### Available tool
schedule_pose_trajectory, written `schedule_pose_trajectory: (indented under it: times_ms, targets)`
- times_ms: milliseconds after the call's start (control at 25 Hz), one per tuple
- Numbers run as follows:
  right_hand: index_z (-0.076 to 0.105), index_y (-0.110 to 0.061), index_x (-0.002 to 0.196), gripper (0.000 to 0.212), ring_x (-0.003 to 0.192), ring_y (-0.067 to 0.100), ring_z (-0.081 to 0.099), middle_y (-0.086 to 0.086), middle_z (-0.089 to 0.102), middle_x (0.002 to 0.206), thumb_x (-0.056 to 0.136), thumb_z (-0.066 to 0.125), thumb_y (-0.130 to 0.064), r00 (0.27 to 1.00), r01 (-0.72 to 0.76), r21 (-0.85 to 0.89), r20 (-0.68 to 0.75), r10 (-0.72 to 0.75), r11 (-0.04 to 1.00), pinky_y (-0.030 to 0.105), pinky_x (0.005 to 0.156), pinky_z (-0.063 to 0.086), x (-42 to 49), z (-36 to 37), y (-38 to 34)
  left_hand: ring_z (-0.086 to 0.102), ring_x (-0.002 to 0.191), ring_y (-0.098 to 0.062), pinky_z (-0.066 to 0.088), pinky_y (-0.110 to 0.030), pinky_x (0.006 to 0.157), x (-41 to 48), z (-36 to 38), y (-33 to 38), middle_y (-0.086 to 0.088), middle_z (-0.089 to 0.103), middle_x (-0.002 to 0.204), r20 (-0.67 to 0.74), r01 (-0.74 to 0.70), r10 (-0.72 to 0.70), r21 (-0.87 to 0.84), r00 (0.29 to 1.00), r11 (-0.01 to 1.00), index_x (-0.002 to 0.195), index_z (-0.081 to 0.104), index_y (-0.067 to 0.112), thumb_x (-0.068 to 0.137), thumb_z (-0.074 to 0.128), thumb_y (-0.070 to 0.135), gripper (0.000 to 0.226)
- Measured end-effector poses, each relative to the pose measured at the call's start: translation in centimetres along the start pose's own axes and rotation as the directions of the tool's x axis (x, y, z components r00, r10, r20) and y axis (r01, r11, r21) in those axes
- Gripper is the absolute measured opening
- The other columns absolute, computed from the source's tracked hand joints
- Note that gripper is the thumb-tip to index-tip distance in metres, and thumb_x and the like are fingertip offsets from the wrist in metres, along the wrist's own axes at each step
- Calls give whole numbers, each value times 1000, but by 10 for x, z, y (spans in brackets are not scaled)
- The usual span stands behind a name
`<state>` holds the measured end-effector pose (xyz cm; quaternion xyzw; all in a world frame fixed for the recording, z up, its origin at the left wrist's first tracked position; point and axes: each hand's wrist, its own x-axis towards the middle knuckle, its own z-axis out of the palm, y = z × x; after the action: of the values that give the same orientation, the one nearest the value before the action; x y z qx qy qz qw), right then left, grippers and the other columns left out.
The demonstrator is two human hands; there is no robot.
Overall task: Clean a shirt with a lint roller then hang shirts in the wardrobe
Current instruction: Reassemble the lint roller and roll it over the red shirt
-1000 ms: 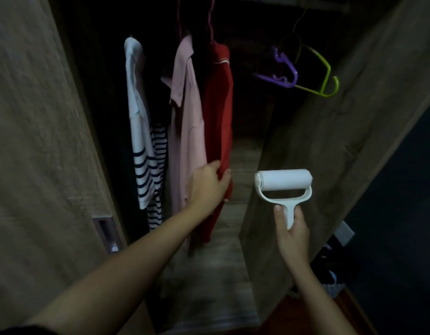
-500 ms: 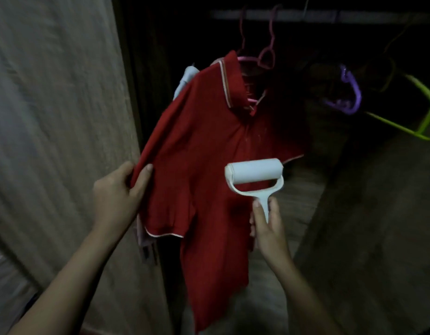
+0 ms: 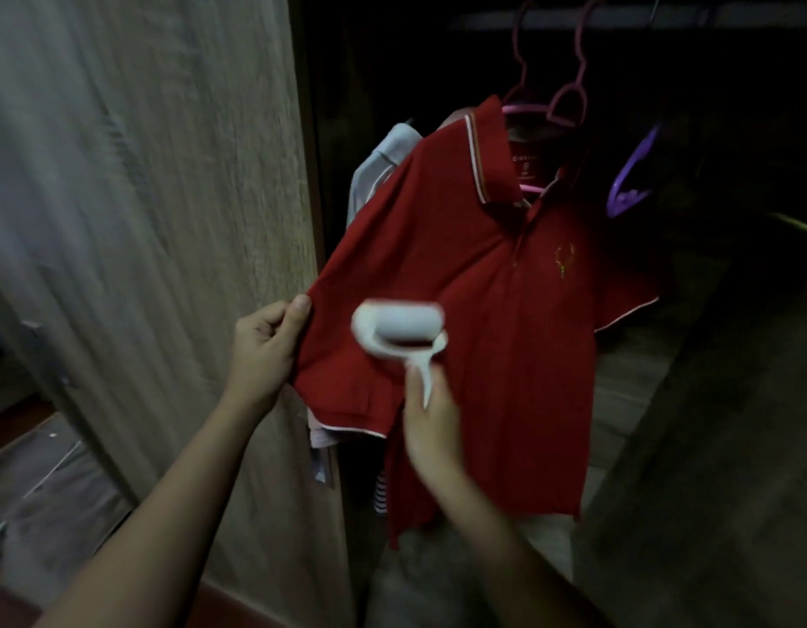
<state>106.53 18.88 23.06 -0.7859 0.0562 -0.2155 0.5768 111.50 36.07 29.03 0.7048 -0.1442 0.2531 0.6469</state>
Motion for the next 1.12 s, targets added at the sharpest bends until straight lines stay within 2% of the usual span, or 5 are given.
schedule_pose_trajectory:
  times_ms: [160, 440, 680, 1000, 1120]
  targets:
    - [56, -27, 91, 23, 55, -4, 54, -1, 63, 70, 97, 35, -36, 987, -33, -21, 154, 36, 999, 24, 57, 36, -34, 2, -1, 34, 54, -13, 28, -23, 45, 2, -1, -3, -9, 43, 61, -2, -32, 32, -10, 999, 999, 63, 48, -16, 84, 53, 43, 63]
    - [57, -7, 96, 33, 70, 19, 53, -5, 52, 66, 98, 38, -34, 954, 194, -36, -228, -197, 980, 27, 59, 32, 94, -41, -73, 36, 52, -7, 29, -20, 45, 3, -2, -4, -9, 43, 61, -12, -5, 5, 15, 1000, 1000, 64, 52, -14, 89, 55, 33, 54]
    - [49, -29, 70, 27, 52, -12, 53, -10, 53, 56, 96, 44, -30, 981, -59, -129, 173, 82, 990, 23, 56, 31, -34, -3, 48, 34, 50, -11, 27, -22, 43, 4, -2, -4, -9, 42, 60, -19, -32, 33, 34, 999, 999, 65, 49, -18, 88, 55, 36, 59]
    - [59, -10, 95, 44, 76, 30, 60, 8, 58, 78, 97, 32, -44, 950, 131, -10, -283, -129, 991, 33, 65, 42, 138, -74, -44, 32, 44, -3, 26, -18, 42, -2, 2, -3, 9, 38, 46, -91, 3, 3, 65, 996, 998, 55, 44, -5, 90, 55, 37, 55]
    - [60, -5, 97, 33, 79, 24, 60, 15, 64, 86, 98, 40, -32, 982, 99, -86, -152, -112, 991, 28, 61, 32, 104, -49, 9, 29, 41, 1, 25, -15, 40, -2, 4, -1, 15, 36, 41, -114, 13, -2, 89, 994, 996, 51, 42, 5, 92, 54, 32, 51]
